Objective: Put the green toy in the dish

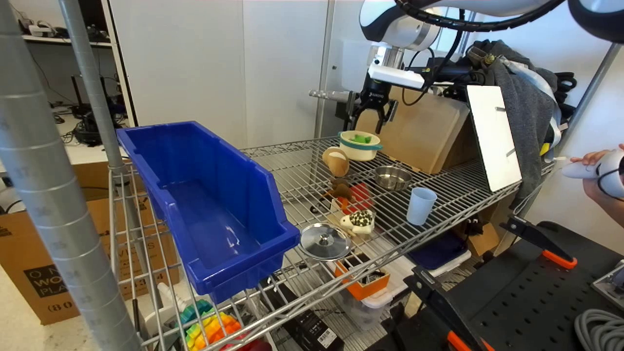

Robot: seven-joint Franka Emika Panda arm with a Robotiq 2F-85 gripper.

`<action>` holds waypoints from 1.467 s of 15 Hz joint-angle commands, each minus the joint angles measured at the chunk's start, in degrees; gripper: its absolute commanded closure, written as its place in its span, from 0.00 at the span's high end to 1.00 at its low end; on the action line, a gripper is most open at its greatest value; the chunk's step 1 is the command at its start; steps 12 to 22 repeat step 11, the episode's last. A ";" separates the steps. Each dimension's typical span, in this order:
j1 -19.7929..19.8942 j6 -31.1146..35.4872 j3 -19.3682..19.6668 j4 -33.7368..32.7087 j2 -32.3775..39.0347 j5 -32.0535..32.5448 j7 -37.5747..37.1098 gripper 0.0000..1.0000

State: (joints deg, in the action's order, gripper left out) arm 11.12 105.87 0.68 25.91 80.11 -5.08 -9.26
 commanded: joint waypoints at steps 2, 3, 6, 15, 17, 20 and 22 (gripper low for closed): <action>0.44 1.27 -0.22 0.28 -1.41 -0.35 -1.94 1.00; 0.71 0.75 -0.47 0.47 -1.75 -0.62 -1.96 1.00; 2.61 -5.37 -1.75 1.77 -4.00 -1.62 0.90 1.00; 3.71 -12.59 -0.65 -0.72 -3.53 -0.29 3.58 1.00; 3.71 -12.59 -0.65 -0.72 -3.53 -0.29 3.58 1.00; 3.71 -12.59 -0.65 -0.72 -3.53 -0.29 3.58 1.00; 3.71 -12.59 -0.65 -0.72 -3.53 -0.29 3.58 1.00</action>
